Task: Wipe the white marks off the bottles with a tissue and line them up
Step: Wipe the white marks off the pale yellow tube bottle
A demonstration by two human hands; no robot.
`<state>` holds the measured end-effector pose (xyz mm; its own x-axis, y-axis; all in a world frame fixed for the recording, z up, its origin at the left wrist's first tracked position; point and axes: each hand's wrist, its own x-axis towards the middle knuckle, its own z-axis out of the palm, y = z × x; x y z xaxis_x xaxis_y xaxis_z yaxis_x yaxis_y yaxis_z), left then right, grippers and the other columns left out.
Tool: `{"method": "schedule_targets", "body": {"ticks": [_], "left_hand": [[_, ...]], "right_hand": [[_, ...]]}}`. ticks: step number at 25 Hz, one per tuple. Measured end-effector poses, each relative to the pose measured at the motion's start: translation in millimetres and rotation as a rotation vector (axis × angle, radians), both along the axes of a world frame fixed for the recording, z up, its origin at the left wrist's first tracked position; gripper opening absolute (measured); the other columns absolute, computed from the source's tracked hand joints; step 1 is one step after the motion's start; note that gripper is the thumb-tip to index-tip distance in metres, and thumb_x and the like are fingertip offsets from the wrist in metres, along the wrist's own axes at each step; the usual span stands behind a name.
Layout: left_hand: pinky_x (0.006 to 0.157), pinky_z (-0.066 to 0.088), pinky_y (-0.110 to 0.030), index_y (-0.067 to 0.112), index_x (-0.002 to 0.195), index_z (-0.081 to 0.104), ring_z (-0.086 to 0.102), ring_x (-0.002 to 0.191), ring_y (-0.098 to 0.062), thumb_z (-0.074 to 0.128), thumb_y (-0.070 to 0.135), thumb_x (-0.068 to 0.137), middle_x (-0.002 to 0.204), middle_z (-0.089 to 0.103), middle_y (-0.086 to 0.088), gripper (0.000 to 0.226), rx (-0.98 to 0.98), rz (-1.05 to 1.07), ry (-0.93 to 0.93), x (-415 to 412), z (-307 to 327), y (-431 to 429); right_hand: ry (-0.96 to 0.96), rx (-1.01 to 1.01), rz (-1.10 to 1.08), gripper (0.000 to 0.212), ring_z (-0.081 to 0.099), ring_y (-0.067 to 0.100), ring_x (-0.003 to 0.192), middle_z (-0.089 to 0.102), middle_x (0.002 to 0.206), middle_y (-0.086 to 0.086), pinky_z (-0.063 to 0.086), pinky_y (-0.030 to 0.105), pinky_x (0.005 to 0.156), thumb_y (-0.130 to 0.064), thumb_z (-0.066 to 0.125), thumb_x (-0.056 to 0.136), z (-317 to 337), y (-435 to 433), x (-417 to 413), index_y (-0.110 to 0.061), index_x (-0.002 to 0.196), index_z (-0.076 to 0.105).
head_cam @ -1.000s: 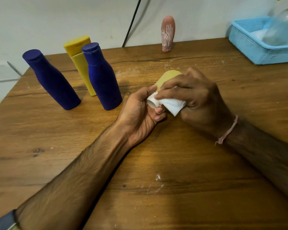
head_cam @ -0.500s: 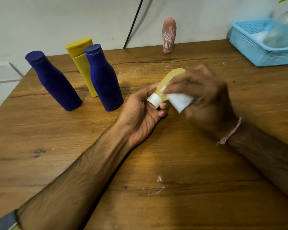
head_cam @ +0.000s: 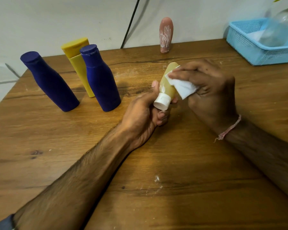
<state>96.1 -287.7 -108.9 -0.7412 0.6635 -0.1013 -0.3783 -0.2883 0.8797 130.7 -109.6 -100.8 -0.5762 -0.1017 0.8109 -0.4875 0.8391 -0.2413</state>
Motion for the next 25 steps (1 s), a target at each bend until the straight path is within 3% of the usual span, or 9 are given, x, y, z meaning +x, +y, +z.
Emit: {"method": "schedule_targets", "body": {"ticks": [5, 9, 13, 16, 20, 25], "left_hand": [[0.058, 0.03, -0.031, 0.0, 0.12, 0.055, 0.041, 0.062, -0.016, 0.032, 0.032, 0.112, 0.077, 0.054, -0.008, 0.04, 0.018, 0.056, -0.027, -0.7, -4.0, 0.2], [0.059, 0.03, -0.031, 0.003, 0.13, 0.05, 0.043, 0.063, -0.015, 0.037, 0.037, 0.111, 0.09, 0.053, -0.012, 0.041, 0.038, 0.032, -0.039, -1.2, -4.5, -0.4], [0.059, 0.028, -0.03, 0.003, 0.129, 0.051, 0.041, 0.062, -0.015, 0.033, 0.03, 0.112, 0.081, 0.052, -0.007, 0.038, 0.013, 0.029, -0.022, -0.8, -3.5, -0.3], [0.057, 0.028, -0.028, 0.007, 0.131, 0.05, 0.04, 0.063, -0.014, 0.034, 0.032, 0.11, 0.084, 0.052, -0.006, 0.036, 0.039, 0.004, -0.033, -0.7, -2.9, 0.5], [0.059, 0.03, -0.028, 0.005, 0.121, 0.057, 0.041, 0.067, -0.015, 0.034, 0.032, 0.11, 0.089, 0.053, -0.009, 0.037, 0.069, -0.019, -0.038, -1.9, -4.0, -0.4], [0.058, 0.029, -0.028, 0.007, 0.126, 0.051, 0.039, 0.065, -0.014, 0.033, 0.032, 0.109, 0.088, 0.049, -0.008, 0.035, 0.084, -0.025, -0.035, -1.5, -2.9, -1.6]], "right_hand": [[-0.047, 0.179, 0.204, 0.026, 0.065, 0.034, 0.095, 0.072, 0.104, 0.016, 0.053, 0.042, 0.079, 0.001, 0.069, 0.083, -0.3, -3.5, 3.3, -0.003, 0.107, 0.078], [-0.018, 0.075, 0.051, 0.025, 0.066, 0.031, 0.099, 0.072, 0.106, 0.017, 0.055, 0.043, 0.08, -0.007, 0.067, 0.087, 2.5, 1.7, 0.4, -0.004, 0.11, 0.076], [-0.004, 0.2, 0.184, 0.025, 0.065, 0.034, 0.091, 0.072, 0.1, 0.019, 0.053, 0.04, 0.076, -0.002, 0.066, 0.085, -1.0, -6.3, 3.8, 0.0, 0.107, 0.077], [0.025, 0.127, 0.093, 0.023, 0.066, 0.032, 0.096, 0.072, 0.103, 0.019, 0.054, 0.039, 0.079, -0.005, 0.071, 0.088, 3.0, -4.2, 1.3, 0.0, 0.11, 0.076], [-0.013, 0.186, 0.23, 0.021, 0.067, 0.033, 0.092, 0.071, 0.098, 0.02, 0.055, 0.039, 0.079, 0.0, 0.071, 0.086, -1.2, -10.1, 6.5, 0.001, 0.105, 0.078], [-0.018, 0.158, 0.175, 0.022, 0.067, 0.034, 0.091, 0.07, 0.097, 0.02, 0.055, 0.046, 0.074, 0.0, 0.072, 0.085, 0.0, -9.0, 3.3, 0.0, 0.107, 0.078]]}}
